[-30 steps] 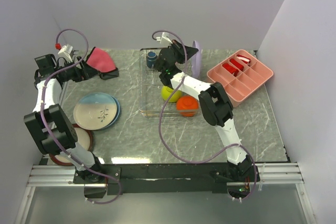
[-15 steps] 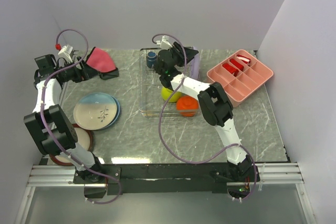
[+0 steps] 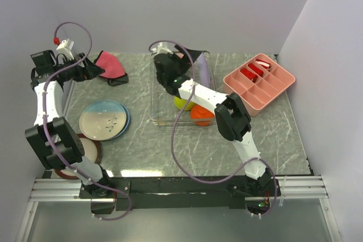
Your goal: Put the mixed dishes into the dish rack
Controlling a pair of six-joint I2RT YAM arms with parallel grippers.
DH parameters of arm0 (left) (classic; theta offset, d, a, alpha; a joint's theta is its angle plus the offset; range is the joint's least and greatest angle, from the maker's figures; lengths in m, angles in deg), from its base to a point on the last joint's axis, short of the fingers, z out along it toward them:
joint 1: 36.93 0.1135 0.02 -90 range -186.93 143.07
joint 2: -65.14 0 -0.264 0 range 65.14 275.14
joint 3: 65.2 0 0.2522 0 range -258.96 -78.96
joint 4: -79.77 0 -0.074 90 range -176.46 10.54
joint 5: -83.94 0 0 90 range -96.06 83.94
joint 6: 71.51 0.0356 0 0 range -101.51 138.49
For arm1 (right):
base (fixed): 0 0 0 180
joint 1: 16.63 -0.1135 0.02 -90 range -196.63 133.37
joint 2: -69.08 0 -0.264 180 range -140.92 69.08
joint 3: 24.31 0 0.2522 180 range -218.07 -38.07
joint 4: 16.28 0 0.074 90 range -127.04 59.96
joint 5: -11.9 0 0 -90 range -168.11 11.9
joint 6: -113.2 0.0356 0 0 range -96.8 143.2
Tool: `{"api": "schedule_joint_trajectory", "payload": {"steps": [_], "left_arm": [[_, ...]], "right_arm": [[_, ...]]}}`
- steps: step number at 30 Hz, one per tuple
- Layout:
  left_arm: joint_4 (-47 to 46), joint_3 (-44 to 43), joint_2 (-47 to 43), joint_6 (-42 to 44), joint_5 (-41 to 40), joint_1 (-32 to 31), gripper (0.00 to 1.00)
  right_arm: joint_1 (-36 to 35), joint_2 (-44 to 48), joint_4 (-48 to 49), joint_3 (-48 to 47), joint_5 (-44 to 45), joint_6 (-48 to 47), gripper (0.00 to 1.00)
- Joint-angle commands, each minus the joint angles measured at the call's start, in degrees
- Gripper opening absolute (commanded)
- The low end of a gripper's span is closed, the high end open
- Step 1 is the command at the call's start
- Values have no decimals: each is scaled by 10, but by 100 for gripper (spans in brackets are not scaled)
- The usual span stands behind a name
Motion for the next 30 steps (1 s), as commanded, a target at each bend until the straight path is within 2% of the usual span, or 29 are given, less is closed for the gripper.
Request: {"api": "schedule_joint_trajectory", "payload": {"steps": [1,4,7,11,14,16,17,18,19,20,21,23,25,27,29,30], "left_arm": [[58,-51,-57,47,-56,-6,93],[87,-56,-83,62,-93,-6,94],[97,-45,-117,65,-110,-6,95],[110,-23,-154,55,-167,-6,98],[135,7,-166,84,-195,-7,100],[145,38,-162,114,-224,-5,100],[150,46,-160,126,-229,-4,99],[158,58,-154,135,-249,-4,99],[162,63,-152,155,-261,-2,99],[170,66,-149,167,-274,1,98],[188,67,-141,177,-292,2,98],[208,64,-133,192,-353,9,97],[228,60,-122,193,-420,11,96],[234,63,-117,187,-461,11,95],[242,62,-115,180,-498,12,95],[243,63,-112,179,-508,12,95]], "right_arm": [[-35,72,-290,-18,-131,288,93],[-36,63,-304,-19,-146,330,93],[-34,61,-359,-45,-175,394,93],[-34,89,-470,-71,-275,480,98],[-32,121,-531,-105,-384,536,100],[-29,158,-551,-116,-495,573,100],[-25,181,-544,-89,-543,579,98],[-21,244,-522,-55,-600,583,98],[-4,284,-493,-18,-718,581,100],[6,326,-416,77,-785,575,100],[13,402,-366,131,-815,567,100],[10,459,-273,245,-812,498,100],[7,498,-233,294,-775,455,100],[35,500,-219,315,-778,450,100],[37,473,-220,293,-690,463,100],[38,460,-243,274,-678,469,100]]}}
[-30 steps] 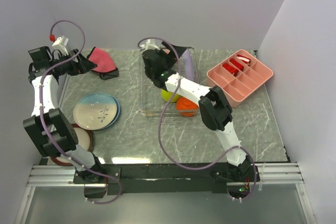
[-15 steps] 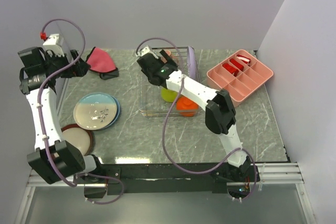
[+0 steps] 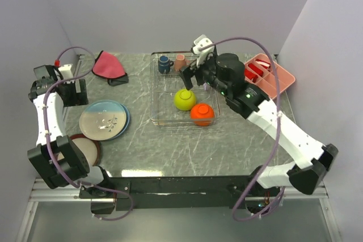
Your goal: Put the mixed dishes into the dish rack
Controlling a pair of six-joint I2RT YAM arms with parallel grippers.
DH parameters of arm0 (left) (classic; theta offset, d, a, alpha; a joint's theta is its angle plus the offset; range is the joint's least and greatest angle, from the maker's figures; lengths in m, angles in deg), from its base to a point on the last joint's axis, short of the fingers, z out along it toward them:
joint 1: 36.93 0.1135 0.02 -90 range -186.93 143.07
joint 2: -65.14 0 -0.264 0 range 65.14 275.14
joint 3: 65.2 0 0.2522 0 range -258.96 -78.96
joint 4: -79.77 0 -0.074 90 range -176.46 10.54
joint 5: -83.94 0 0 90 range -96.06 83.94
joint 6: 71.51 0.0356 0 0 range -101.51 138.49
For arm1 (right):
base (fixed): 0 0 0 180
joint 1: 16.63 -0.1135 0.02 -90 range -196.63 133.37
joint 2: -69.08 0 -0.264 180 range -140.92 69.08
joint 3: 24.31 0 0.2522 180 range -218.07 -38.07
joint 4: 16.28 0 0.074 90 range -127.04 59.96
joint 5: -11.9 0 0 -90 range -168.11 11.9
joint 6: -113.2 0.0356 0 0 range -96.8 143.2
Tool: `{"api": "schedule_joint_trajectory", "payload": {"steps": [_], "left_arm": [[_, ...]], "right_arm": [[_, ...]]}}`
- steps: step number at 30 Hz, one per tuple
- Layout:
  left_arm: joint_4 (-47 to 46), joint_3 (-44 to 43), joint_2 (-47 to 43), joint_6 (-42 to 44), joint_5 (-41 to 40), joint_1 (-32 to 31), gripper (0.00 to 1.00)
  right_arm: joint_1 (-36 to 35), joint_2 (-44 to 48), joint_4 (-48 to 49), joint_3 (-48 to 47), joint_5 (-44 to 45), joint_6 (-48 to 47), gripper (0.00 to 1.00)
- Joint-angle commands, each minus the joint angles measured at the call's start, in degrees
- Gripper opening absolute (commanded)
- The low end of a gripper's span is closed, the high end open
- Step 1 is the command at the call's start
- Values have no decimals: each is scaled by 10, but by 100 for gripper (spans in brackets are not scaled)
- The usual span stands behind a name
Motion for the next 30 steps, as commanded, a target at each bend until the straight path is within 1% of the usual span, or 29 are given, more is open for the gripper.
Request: {"api": "schedule_joint_trajectory", "payload": {"steps": [1,2,3,4,5,6,7,8,10,11,12,14,15,16,17,18,20,22,24,27,30], "left_arm": [[24,-6,0,7,-111,3,94],[28,0,3,9,-132,3,94],[28,5,3,14,-132,3,94],[31,10,5,35,-134,7,93],[33,19,4,49,-158,10,92],[34,23,3,62,-153,17,92],[33,27,0,91,-140,33,92],[14,37,-4,95,-135,39,92],[16,33,7,117,-79,48,92],[24,20,31,120,-58,49,91],[24,12,46,114,-24,48,90],[20,1,81,91,12,49,84],[1,2,85,77,37,49,84],[-10,6,88,55,49,47,84],[-21,22,92,50,53,43,82],[-47,31,94,44,51,40,80],[-65,48,100,24,29,32,76],[-84,50,99,4,3,31,75],[-87,44,102,-7,-3,31,74],[-96,39,121,-6,-22,28,70],[-78,28,133,16,-30,28,67]], "right_arm": [[13,-86,9,-27,60,-5,100],[21,-99,-26,-51,36,0,100],[30,-101,-39,-58,-3,7,100],[41,-103,-55,-64,-58,7,100],[48,-106,-79,-74,-94,10,100],[55,-106,-87,-79,-135,17,100],[57,-109,-94,-81,-151,19,100],[58,-113,-112,-91,-162,18,100],[59,-123,-137,-115,-175,21,100],[61,-138,-161,-126,-181,24,100],[63,-146,-174,-137,-188,24,100],[64,-160,-201,-164,-198,20,100],[63,-166,-208,-174,-203,24,100],[62,-173,-216,-193,-224,25,100],[61,-187,-231,-199,-235,25,100],[60,-195,-232,-202,-243,23,100],[51,-225,-230,-217,-222,39,100],[52,-244,-221,-241,-229,63,100],[57,-254,-208,-247,-256,77,100],[69,-248,-163,-221,-290,86,100],[77,-249,-146,-218,-295,116,100]]}}
